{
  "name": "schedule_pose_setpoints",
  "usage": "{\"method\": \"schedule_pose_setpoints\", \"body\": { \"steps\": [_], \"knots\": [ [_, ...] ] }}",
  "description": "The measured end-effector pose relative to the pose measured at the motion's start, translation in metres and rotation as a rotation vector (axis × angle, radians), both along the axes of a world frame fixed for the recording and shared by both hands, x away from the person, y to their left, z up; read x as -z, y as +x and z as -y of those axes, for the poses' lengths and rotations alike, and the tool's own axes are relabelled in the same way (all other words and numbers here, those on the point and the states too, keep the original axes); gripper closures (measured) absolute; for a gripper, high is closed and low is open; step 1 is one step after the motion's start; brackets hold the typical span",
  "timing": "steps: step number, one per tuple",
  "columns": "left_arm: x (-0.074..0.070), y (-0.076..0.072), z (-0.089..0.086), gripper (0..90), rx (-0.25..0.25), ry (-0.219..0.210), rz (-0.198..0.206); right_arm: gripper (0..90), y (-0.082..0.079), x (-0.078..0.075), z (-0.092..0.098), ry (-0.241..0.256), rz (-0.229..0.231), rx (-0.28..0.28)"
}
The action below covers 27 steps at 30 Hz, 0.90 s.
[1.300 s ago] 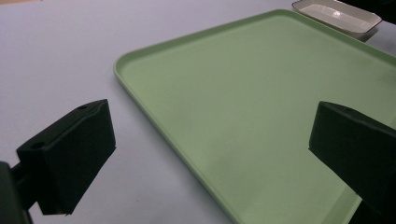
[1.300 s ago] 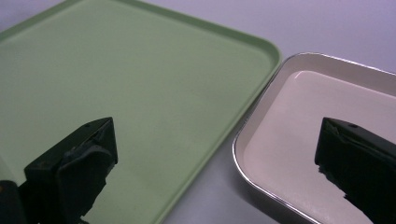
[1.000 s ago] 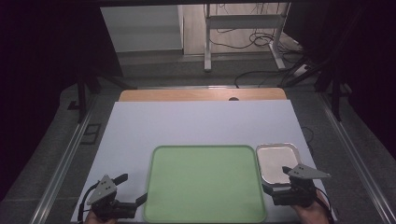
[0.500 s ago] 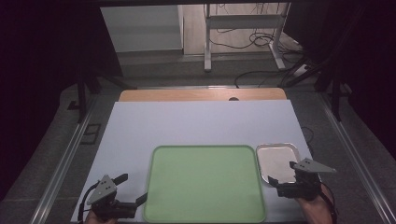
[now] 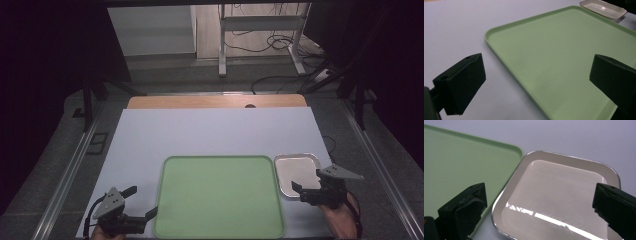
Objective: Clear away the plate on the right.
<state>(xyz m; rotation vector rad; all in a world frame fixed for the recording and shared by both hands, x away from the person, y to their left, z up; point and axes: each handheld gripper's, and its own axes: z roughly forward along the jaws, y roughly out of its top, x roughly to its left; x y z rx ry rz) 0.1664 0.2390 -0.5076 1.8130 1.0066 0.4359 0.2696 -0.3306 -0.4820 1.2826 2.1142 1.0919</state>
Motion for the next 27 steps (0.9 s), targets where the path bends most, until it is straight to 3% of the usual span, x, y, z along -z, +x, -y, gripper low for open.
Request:
{"method": "schedule_pose_setpoints", "body": {
  "steps": [15,21,23,27],
  "knots": [
    [0.0,0.001,0.0,0.3,0.001,-0.003,0.0,0.0,0.02,0.003,0.012,-0.04,-0.009,0.095],
    [0.0,0.001,0.0,0.3,0.0,-0.005,-0.002,0.0,0.028,0.003,0.018,-0.035,-0.021,0.135],
    [0.0,0.001,0.0,0.3,0.0,-0.008,-0.003,0.0,0.034,0.003,0.023,-0.009,-0.04,0.166],
    [0.0,0.001,0.0,0.3,0.0,-0.011,-0.003,2.0,0.04,0.004,0.03,-0.008,-0.063,0.188]
  ]
}}
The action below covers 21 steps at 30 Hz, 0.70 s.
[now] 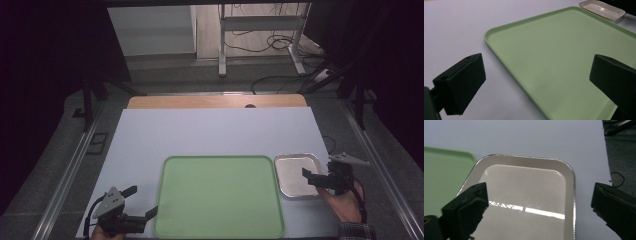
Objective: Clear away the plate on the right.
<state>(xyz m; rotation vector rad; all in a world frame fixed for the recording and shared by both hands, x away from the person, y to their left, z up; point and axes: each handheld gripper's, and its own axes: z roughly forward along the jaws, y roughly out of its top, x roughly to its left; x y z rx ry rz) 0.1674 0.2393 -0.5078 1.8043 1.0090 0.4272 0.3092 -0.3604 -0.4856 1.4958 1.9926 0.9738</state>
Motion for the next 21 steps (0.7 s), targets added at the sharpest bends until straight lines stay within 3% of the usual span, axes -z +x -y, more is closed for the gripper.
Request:
{"method": "schedule_pose_setpoints", "body": {
  "steps": [9,10,17,18,19,20,21],
  "knots": [
    [0.0,0.001,0.0,0.3,0.003,-0.001,-0.002,16.3,0.01,0.0,0.02,0.033,-0.061,0.057],
    [0.0,0.001,0.0,0.3,0.003,-0.001,-0.002,23.4,0.013,0.002,0.024,0.037,-0.079,0.069],
    [0.0,0.001,0.0,0.3,0.003,-0.001,-0.003,45.8,0.022,0.006,0.033,0.044,-0.145,0.094],
    [0.0,0.001,0.0,0.3,0.003,-0.001,-0.003,45.8,0.022,0.006,0.033,0.044,-0.145,0.094],
    [0.0,0.001,0.0,0.3,0.003,-0.001,-0.004,52.7,0.024,0.007,0.036,0.058,-0.172,0.101],
    [0.0,0.001,0.0,0.3,0.003,-0.001,-0.004,52.7,0.024,0.007,0.036,0.058,-0.172,0.101],
    [0.0,0.001,0.0,0.3,0.004,-0.001,-0.004,58.1,0.026,0.008,0.038,0.07,-0.186,0.098]
  ]
}}
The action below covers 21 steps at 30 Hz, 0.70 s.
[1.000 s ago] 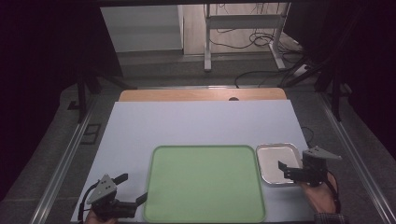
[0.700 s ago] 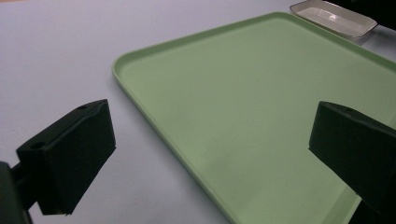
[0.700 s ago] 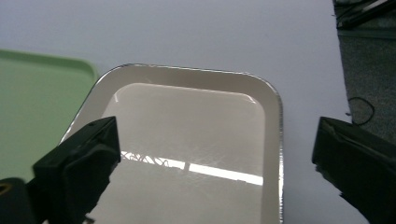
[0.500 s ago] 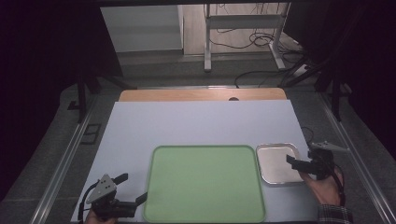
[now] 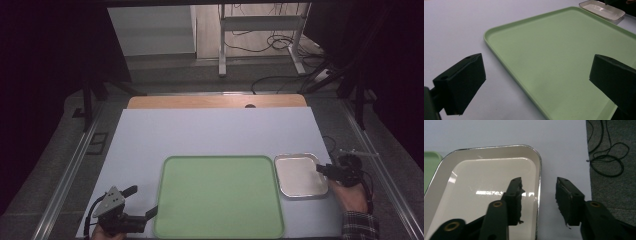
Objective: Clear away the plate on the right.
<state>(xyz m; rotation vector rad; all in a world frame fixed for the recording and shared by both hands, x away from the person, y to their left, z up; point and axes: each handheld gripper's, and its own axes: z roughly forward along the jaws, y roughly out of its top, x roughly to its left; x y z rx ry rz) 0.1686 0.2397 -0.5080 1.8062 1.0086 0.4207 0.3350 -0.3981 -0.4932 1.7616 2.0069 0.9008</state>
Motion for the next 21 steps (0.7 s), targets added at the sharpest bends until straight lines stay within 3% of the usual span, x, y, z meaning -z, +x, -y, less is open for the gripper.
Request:
{"method": "schedule_pose_setpoints", "body": {
  "steps": [10,12,14,19,21],
  "knots": [
    [0.0,0.0,0.0,0.3,0.0,-0.001,-0.002,77.8,0.009,0.004,0.002,0.033,-0.08,0.001],
    [0.0,0.001,0.0,0.3,0.0,-0.002,-0.002,85.7,0.011,0.006,0.002,0.052,-0.104,0.002],
    [0.0,0.001,0.0,0.3,0.0,-0.001,-0.002,86.3,0.011,0.006,0.003,0.058,-0.112,0.01],
    [0.0,0.0,0.0,0.3,0.0,-0.001,-0.001,88.8,0.012,0.006,0.011,0.158,-0.13,0.027],
    [0.0,0.0,0.0,0.3,0.0,-0.001,-0.001,89.0,0.012,0.006,0.012,0.169,-0.134,0.03]
  ]
}}
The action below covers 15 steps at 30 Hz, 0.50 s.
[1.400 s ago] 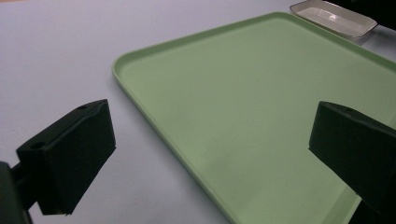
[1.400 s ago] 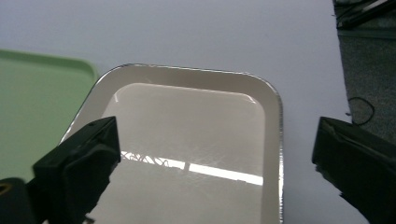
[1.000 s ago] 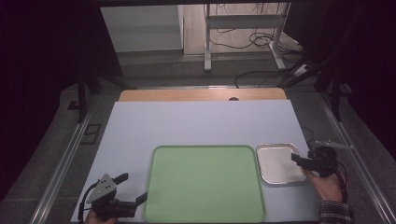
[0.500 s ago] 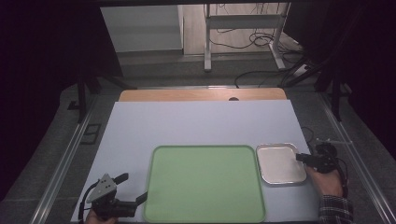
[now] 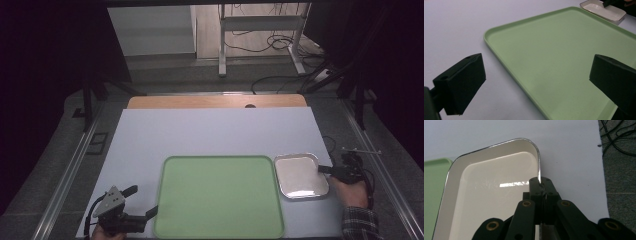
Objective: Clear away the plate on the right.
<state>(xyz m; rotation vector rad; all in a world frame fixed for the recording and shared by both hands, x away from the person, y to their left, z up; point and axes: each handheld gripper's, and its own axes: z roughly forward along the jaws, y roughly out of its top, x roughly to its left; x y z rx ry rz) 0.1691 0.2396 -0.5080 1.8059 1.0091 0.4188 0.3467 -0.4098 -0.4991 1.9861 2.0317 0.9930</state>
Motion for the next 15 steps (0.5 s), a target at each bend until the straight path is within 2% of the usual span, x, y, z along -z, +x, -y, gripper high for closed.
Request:
{"method": "schedule_pose_setpoints", "body": {
  "steps": [8,15],
  "knots": [
    [-0.0001,0.0001,0.0002,0.3,0.001,0.001,0.001,88.9,-0.0023,-0.0042,-0.0013,-0.002,0.022,0.005],
    [-0.0002,0.0001,0.0004,0.3,0.002,0.002,0.002,88.9,-0.0053,-0.0095,-0.0016,0.021,0.041,0.003]
  ]
}}
